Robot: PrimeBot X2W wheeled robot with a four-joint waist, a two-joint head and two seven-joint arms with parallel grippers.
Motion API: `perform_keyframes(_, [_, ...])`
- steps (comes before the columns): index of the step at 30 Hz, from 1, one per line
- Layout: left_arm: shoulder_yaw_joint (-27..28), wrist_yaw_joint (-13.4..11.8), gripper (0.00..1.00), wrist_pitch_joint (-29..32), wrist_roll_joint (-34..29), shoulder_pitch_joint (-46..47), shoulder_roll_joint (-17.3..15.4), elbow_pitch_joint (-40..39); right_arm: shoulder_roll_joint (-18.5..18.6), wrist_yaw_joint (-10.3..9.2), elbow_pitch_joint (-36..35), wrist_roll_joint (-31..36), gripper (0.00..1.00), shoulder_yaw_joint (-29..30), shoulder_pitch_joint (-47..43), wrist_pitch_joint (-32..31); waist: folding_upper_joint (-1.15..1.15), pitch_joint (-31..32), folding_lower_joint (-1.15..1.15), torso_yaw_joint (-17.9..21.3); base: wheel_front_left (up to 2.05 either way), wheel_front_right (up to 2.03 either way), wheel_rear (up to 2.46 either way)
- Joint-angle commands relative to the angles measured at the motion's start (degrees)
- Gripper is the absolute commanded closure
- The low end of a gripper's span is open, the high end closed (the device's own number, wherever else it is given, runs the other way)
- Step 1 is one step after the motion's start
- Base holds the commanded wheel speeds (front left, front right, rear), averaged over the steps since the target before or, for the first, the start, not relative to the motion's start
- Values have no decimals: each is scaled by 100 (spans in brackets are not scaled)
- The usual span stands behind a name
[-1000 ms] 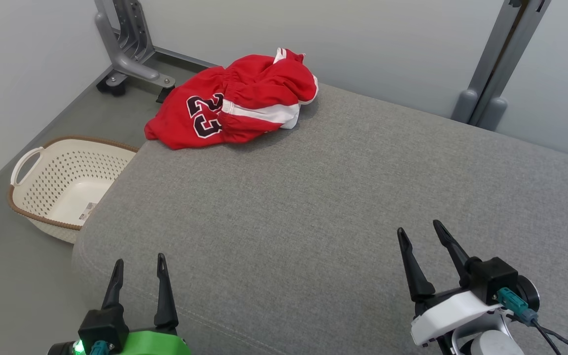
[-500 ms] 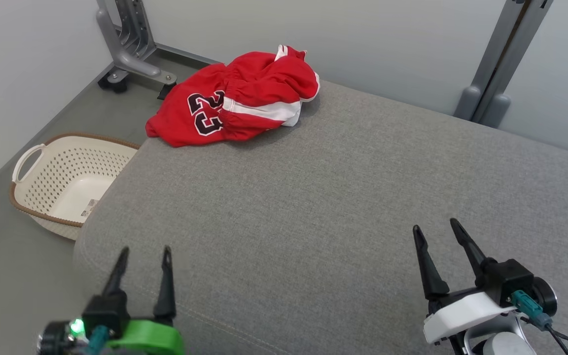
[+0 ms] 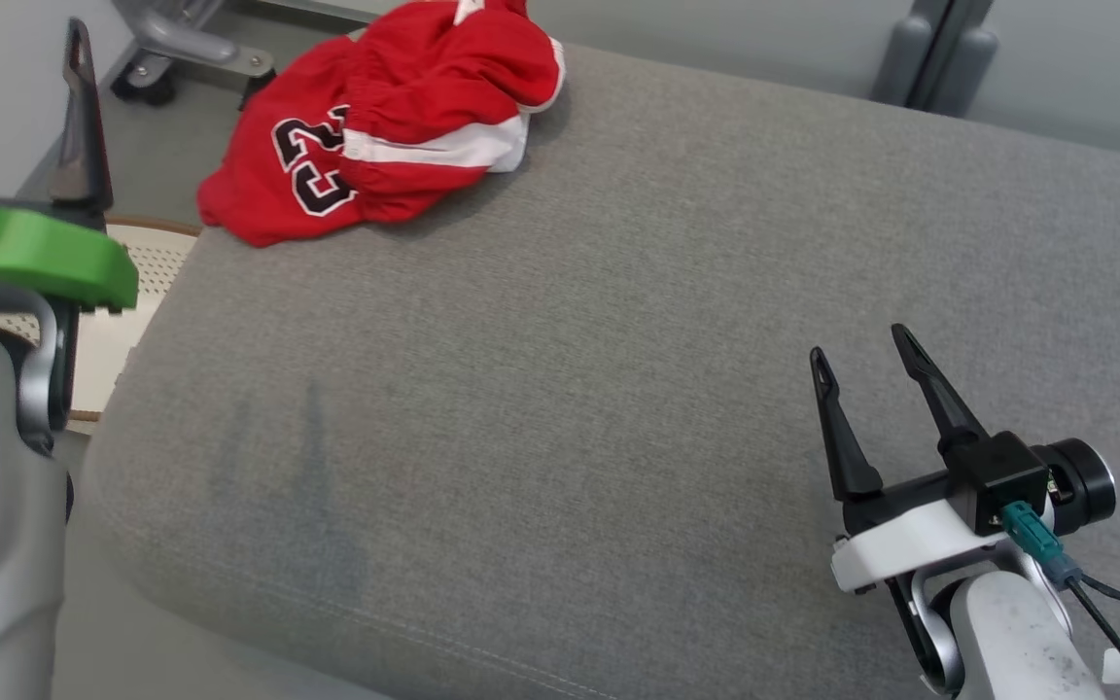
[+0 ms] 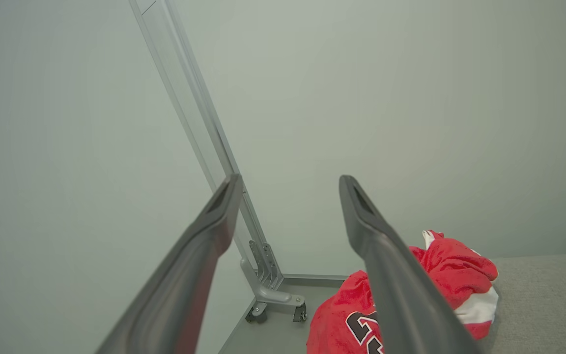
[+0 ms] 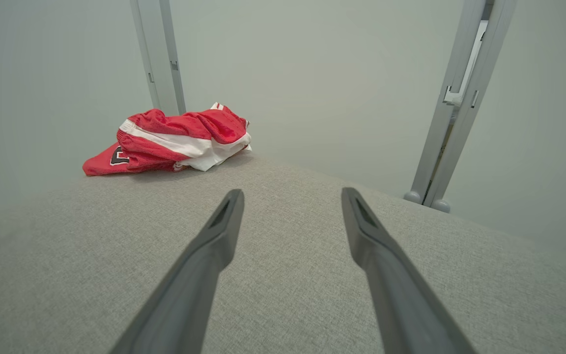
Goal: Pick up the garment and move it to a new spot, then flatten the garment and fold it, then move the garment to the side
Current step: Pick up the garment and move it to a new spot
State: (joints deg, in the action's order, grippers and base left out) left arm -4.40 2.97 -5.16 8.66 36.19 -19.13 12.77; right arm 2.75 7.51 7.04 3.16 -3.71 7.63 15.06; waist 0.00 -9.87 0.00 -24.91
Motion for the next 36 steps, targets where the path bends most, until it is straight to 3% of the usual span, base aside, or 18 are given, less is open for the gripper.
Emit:
perform_keyframes(1, [-12, 93, 0, 163, 133, 297, -12, 162, 55, -5, -56, 51, 0, -17, 106, 18, 0, -719, 0, 667, 0, 0, 0])
perform_keyframes(13, [-123, 393, 0, 966, 702, 1493, -341, 2170, 287, -5, -447, 115, 0, -116, 406, 17, 0, -1959, 0, 1476, 0, 0, 0])
perform_keyframes(21, [-297, 443, 0, 1120, 1095, 1763, -273, 3079, 287, -5, -610, 158, 0, 14, 492, 18, 0, -2394, 0, 1627, 0, 0, 0])
perform_keyframes(28, [-423, 445, 0, 1240, 1297, 1876, -318, 3585, 228, -5, -520, 141, 0, 6, 531, 7, 0, -2408, 0, 1603, 0, 0, 0])
perform_keyframes(30, [-469, 447, 54, 1208, 1348, 1888, -340, 3659, 213, -5, -481, 122, 0, -6, 529, 5, 0, -2345, 0, 1584, 0, 0, 0])
perform_keyframes(33, [-579, 447, 100, 1112, 1422, 1850, -364, 3704, 187, -5, -447, 106, 0, -22, 544, 5, 0, -2212, 0, 1563, 0, 0, 0])
perform_keyframes(36, [-734, 446, 100, 1025, 1486, 1768, -431, 3685, 150, -5, -408, 79, 0, -41, 535, 6, 0, -1996, 0, 1548, 0, 0, 0])
